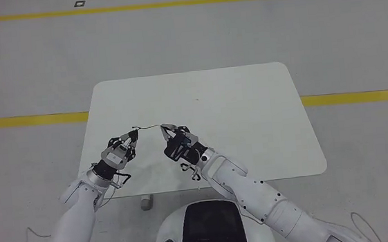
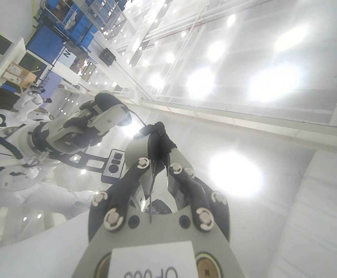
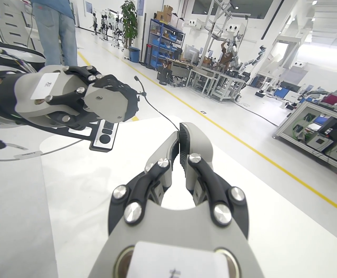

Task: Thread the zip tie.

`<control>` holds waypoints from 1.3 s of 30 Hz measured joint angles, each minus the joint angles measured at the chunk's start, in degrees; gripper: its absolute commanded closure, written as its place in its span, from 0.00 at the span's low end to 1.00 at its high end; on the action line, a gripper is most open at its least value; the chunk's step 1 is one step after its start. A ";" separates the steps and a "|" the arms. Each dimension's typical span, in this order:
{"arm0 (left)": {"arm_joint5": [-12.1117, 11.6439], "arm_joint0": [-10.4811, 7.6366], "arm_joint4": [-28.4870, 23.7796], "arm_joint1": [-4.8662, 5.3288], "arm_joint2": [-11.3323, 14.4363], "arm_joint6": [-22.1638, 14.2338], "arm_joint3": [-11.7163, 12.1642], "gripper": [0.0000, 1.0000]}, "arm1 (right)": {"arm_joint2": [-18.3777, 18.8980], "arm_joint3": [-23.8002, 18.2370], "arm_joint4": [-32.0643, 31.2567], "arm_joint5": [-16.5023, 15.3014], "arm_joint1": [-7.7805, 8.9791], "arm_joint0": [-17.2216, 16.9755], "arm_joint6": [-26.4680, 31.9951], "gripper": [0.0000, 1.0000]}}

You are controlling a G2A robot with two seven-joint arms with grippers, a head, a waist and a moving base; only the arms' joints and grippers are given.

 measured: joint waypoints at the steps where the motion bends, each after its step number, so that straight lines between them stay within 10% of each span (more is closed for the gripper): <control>1: 0.00 0.00 0.00 0.00 0.00 0.00 0.00 1.00 | 0.05 -0.06 0.00 -0.04 0.05 -0.03 0.06 1.00; 39: 0.00 0.00 0.00 0.00 0.00 0.00 0.00 1.00 | -0.67 1.55 0.00 0.46 1.04 0.87 2.59 1.00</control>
